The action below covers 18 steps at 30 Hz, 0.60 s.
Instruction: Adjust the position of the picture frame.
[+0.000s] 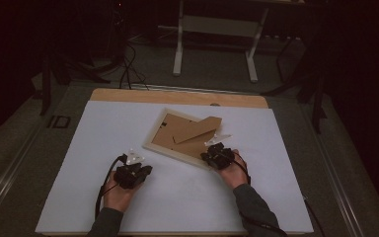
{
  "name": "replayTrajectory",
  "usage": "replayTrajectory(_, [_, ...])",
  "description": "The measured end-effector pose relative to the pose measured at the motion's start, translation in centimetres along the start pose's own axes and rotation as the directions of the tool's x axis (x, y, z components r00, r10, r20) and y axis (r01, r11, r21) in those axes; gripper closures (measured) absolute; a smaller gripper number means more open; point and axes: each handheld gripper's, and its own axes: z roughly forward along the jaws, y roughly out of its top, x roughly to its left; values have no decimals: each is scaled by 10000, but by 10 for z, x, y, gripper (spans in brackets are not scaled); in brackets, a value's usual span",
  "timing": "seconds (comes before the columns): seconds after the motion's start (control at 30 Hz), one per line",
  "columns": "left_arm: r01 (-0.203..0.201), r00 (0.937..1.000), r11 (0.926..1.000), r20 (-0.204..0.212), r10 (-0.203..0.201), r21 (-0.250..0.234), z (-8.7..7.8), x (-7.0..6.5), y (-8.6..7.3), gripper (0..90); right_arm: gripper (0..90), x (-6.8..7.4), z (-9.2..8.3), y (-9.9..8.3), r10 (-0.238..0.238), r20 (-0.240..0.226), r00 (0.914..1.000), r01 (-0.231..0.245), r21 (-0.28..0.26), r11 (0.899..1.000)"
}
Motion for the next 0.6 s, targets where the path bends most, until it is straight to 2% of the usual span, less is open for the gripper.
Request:
replayTrajectory(0.07, [-66, 10000, 10000, 16, 66, 65, 3, -2, 3, 877, 900, 0, -1, 0, -77, 42, 10000, 77, 78, 9999])
replayTrajectory(0.13, [89, 9998, 9999, 158, -91, 134, 7, 0, 7, 879, 900, 0, -1, 0, 30, -1, 10000, -30, 74, 10000])
replayTrajectory(0.2, [-48, 10000, 9996, -42, 49, 292, 10, 1, 12, 892, 900, 0, -1, -1, 147, -56, 9999, -147, 38, 9999])
replayTrajectory(0.27, [-8, 10000, 9998, -97, 10, 211, 14, 3, 17, 897, 900, 0, -1, -2, 249, -197, 9995, -249, -1, 9997])
replayTrajectory(0.33, [-5, 9998, 9998, -174, 8, 195, 20, 5, 20, 899, 900, 2, -2, -3, 213, -246, 9995, -213, -16, 9998])
replayTrajectory(0.37, [-156, 9993, 9995, -330, 165, 266, 26, 4, 21, 900, 900, 5, -2, -3, 127, -349, 9993, -127, -13, 9999])
replayTrajectory(0.4, [-156, 9993, 9995, -330, 165, 266, 26, 4, 21, 900, 900, 5, -2, -3, 127, -349, 9993, -127, -13, 9999])
replayTrajectory(0.43, [-155, 9993, 9995, -340, 164, 274, 29, 4, 22, 900, 900, 9, -3, -4, 123, -628, 9980, -125, -17, 9999])
replayTrajectory(0.6, [-104, 9997, 9999, -238, 106, 63, 37, -3, 20, 899, 900, 20, -3, -4, -140, -691, 9975, 140, 0, 9999])
